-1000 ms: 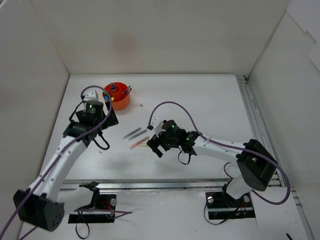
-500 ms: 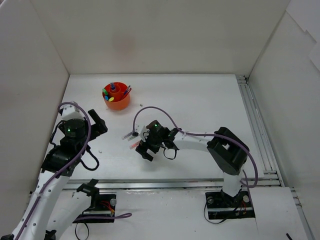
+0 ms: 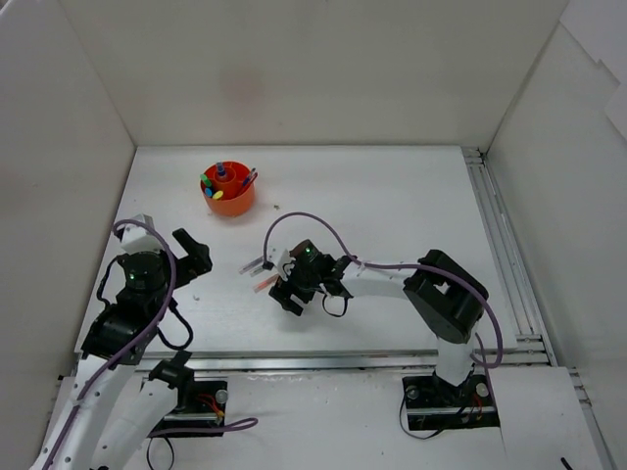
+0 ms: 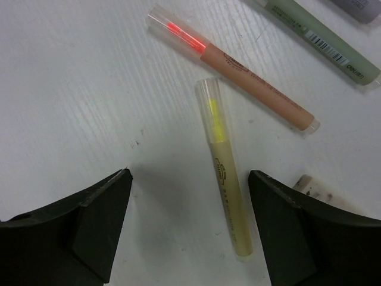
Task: Sort the stationery into containers
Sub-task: Pick up the pen from the center of the board, then place the pen in the storage box.
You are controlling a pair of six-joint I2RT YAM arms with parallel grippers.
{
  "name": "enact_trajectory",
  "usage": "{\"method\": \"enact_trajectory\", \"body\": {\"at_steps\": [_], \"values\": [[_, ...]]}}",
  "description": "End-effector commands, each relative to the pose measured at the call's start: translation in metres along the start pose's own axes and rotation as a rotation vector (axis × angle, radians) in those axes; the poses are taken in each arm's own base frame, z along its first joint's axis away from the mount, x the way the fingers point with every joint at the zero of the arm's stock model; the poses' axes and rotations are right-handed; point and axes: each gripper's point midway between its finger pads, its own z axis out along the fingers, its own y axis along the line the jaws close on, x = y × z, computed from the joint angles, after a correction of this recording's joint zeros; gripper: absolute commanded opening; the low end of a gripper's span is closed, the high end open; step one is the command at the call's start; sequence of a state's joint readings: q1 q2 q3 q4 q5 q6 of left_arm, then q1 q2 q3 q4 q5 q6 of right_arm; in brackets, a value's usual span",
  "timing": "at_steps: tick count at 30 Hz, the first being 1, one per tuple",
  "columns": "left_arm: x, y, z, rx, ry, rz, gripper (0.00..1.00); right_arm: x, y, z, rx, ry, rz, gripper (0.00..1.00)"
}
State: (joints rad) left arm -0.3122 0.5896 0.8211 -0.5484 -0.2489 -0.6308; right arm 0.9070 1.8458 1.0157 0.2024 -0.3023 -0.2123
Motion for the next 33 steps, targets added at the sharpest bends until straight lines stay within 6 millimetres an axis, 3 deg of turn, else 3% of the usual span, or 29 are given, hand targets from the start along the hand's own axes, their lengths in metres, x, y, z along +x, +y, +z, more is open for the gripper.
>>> {"method": "enact_trajectory", "body": {"at_steps": [1, 3, 4, 7, 11, 15, 20, 21, 23, 24, 26, 27, 33], "values": [[-0.016, -0.023, 0.007, 0.064, -0.007, 0.027, 1.0, -0.003, -0.007, -0.008, 0.05, -0.012, 0.015, 0.75], [-0.016, -0.027, 0.008, 0.079, 0.01, 0.042, 1.0, 0.0, -0.008, -0.008, 0.066, -0.005, 0.021, 0.61], [-0.013, -0.026, 0.011, 0.07, 0.025, 0.049, 1.0, 0.001, -0.008, -0.009, 0.069, -0.005, 0.028, 0.42], [-0.01, -0.03, 0.013, 0.088, 0.036, 0.066, 1.0, -0.001, -0.004, -0.014, 0.073, -0.023, 0.029, 0.24], [-0.002, -0.036, 0.013, 0.145, 0.053, 0.093, 1.0, -0.003, 0.005, -0.026, 0.06, -0.048, 0.016, 0.14], [0.005, -0.046, 0.012, 0.218, 0.067, 0.11, 1.0, -0.017, 0.018, -0.045, 0.026, -0.116, -0.011, 0.0], [0.028, -0.083, 0.005, 0.456, 0.154, 0.145, 1.0, -0.041, 0.022, -0.07, 0.04, -0.261, -0.008, 0.0], [0.031, -0.087, 0.004, 0.481, 0.161, 0.141, 1.0, -0.061, 0.021, -0.083, 0.056, -0.345, 0.004, 0.0], [0.035, -0.103, 0.001, 0.566, 0.176, 0.132, 1.0, -0.07, 0.016, -0.095, 0.096, -0.411, 0.027, 0.0], [0.033, -0.111, 0.001, 0.601, 0.17, 0.129, 1.0, -0.09, 0.014, -0.112, 0.114, -0.506, 0.042, 0.0], [0.04, -0.122, -0.002, 0.656, 0.189, 0.124, 1.0, -0.099, 0.01, -0.124, 0.15, -0.582, 0.081, 0.0], [0.036, -0.127, 0.001, 0.669, 0.17, 0.114, 1.0, -0.117, 0.009, -0.141, 0.157, -0.672, 0.079, 0.0], [0.042, -0.152, 0.005, 0.733, 0.177, 0.077, 1.0, -0.146, 0.021, -0.167, 0.131, -0.818, 0.122, 0.0]]}}
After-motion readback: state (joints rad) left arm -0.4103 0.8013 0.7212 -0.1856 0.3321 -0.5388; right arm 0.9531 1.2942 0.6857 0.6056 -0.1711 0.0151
